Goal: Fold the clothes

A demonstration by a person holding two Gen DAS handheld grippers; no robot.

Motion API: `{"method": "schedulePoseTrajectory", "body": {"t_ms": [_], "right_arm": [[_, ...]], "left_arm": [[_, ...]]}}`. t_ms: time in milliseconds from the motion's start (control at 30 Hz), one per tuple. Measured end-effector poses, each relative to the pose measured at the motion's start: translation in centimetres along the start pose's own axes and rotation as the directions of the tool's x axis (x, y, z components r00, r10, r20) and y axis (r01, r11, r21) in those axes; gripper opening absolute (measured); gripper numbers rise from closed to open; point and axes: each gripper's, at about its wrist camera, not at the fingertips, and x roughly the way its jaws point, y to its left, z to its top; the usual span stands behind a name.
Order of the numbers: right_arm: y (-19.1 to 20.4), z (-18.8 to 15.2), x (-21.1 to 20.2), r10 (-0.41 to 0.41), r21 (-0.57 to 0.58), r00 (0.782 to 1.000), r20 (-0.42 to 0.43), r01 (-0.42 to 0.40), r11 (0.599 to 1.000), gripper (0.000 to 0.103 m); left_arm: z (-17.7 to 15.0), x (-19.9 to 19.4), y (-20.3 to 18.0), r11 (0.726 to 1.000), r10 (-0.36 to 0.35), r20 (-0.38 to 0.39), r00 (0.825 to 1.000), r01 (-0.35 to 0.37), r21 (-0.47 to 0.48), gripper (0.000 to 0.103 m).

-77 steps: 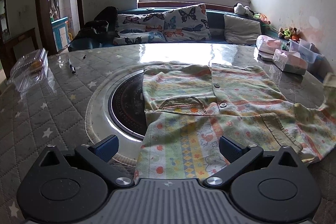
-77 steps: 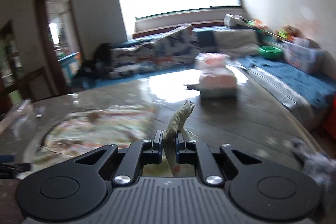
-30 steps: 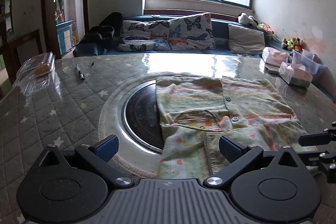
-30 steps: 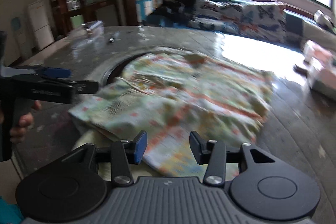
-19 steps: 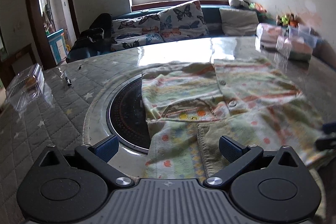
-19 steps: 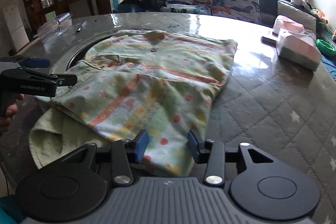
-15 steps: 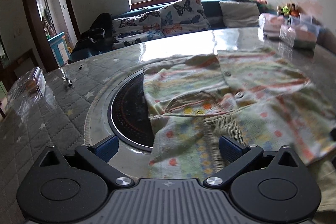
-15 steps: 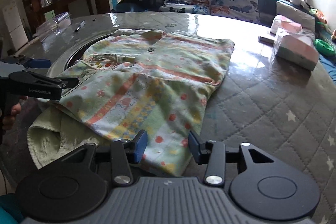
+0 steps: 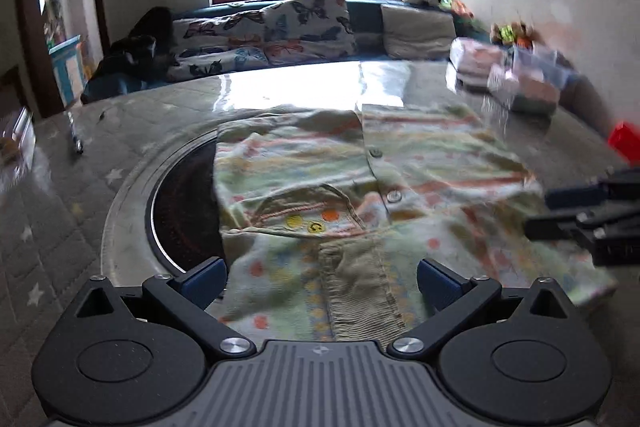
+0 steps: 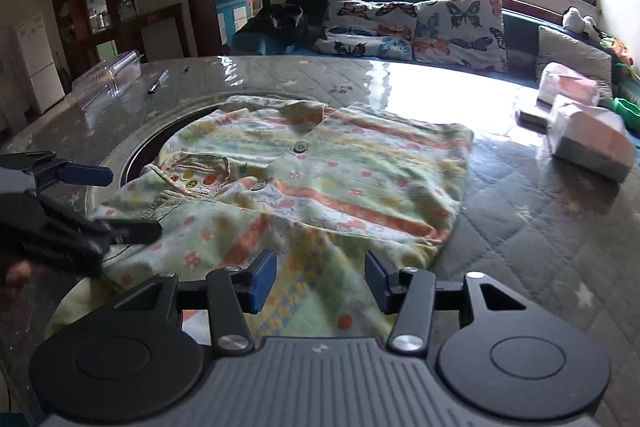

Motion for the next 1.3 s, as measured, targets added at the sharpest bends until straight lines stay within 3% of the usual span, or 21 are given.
{"method": "schedulePoseTrajectory", "body": {"t_ms": [167,500,633,867,1033,1167,1300], "right_arm": [[-0.2,-0.5,1.4,-0.014,-0.008,0.999,-0.033,0.014,1.0,0.053],[-0.8,-0.6,1.1,-0.053,-0.001,0.998,-0.042,0.053,0.999,0.054],[0.3,0.1,0.5,-0.03,-0.02,0.999,-0.021,0.03,0.999,0.054],[4.7,1.4,0.2,0.104,-0.102,0.995,0.01,-0.102,0.99,0.054],[7.7,1.7,1.4,0.166,-0.168,0.986,-0.021,-0.167,0.972,0.051],[9.2,1.0,2.6,0.147,-0.228,0.986,-0.081,-0.162,0.96,0.046],[9.5,2.0,2.1,0.17,-0.22,0.984,-0.049,-0.177,0.959,0.046]], "left_arm": [[-0.5,1.3,-0.8,0.993,0.074,0.012,0.997,-0.075,0.091,0.103],[-0.3,1.5,0.4,0.993,0.09,0.01,0.996,-0.09,0.07,0.103],[-0.3,1.3,1.0,0.987,0.141,0.018,0.99,-0.142,0.07,0.103],[-0.4,1.1,3.2,0.982,0.185,0.007,0.983,-0.185,0.026,0.103],[-0.3,0.3,4.8,0.979,0.199,0.012,0.98,-0.199,-0.037,0.103],[-0.2,-0.4,5.7,0.977,0.204,0.024,0.979,-0.202,-0.073,0.103],[-0.3,-0.8,6.2,0.975,0.208,0.027,0.978,-0.205,-0.091,0.103]]}}
